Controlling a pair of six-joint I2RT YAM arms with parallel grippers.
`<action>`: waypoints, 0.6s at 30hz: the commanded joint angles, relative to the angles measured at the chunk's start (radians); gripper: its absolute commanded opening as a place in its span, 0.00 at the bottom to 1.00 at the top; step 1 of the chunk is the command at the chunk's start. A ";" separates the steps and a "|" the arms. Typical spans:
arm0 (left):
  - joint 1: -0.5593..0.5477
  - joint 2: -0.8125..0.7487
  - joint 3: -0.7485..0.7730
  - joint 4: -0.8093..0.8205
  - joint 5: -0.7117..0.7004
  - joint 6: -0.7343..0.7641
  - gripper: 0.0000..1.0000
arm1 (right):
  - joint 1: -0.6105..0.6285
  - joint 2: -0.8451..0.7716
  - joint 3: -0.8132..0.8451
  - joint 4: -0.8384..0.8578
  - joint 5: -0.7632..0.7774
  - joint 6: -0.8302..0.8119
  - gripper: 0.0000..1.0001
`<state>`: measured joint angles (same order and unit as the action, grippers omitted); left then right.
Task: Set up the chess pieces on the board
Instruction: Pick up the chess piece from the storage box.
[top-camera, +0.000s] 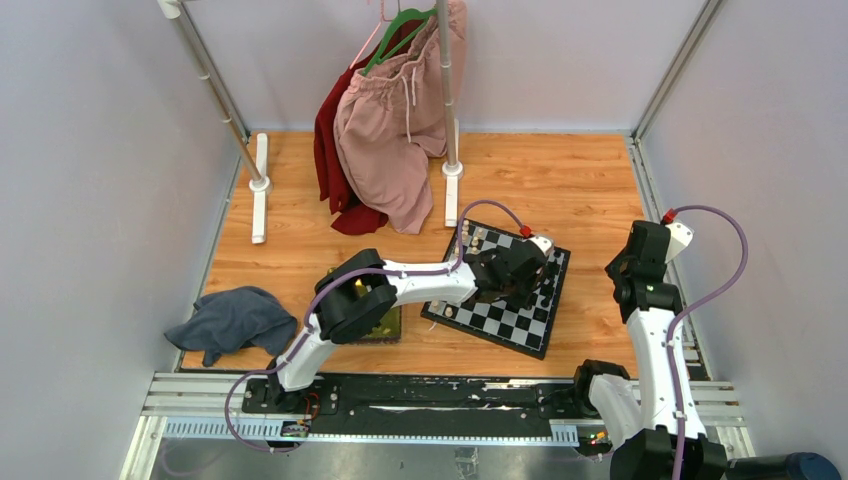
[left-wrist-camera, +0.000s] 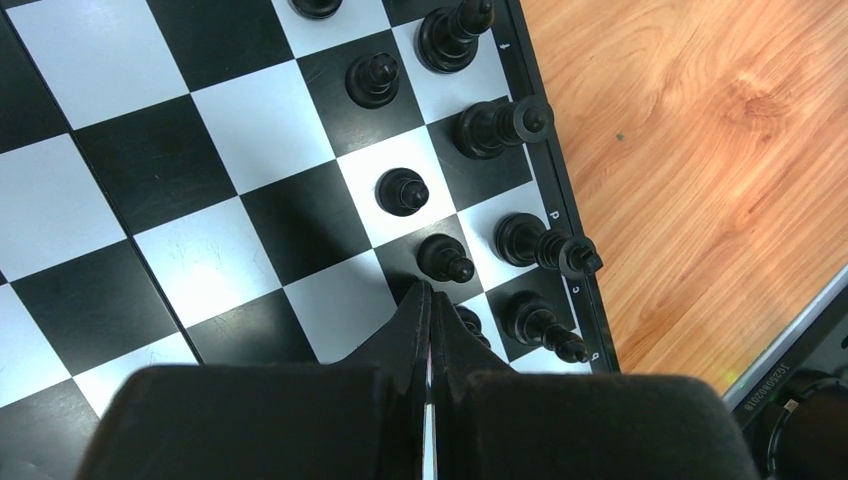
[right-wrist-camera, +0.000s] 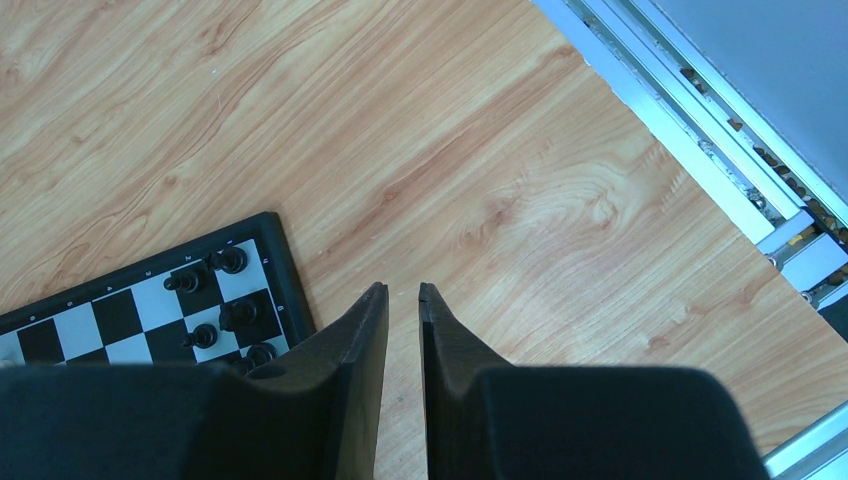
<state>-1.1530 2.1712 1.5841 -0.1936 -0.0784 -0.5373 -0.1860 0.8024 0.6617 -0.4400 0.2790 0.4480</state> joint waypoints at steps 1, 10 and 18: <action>0.005 0.022 -0.019 0.017 0.017 -0.009 0.00 | -0.002 0.004 -0.019 0.010 -0.002 -0.014 0.22; 0.005 0.015 -0.037 0.016 0.014 0.000 0.00 | -0.002 0.007 -0.017 0.012 -0.004 -0.015 0.22; 0.004 0.002 -0.056 0.016 0.009 0.002 0.00 | -0.001 0.006 -0.017 0.012 -0.005 -0.015 0.22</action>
<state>-1.1530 2.1708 1.5627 -0.1497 -0.0704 -0.5385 -0.1860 0.8097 0.6613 -0.4332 0.2775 0.4477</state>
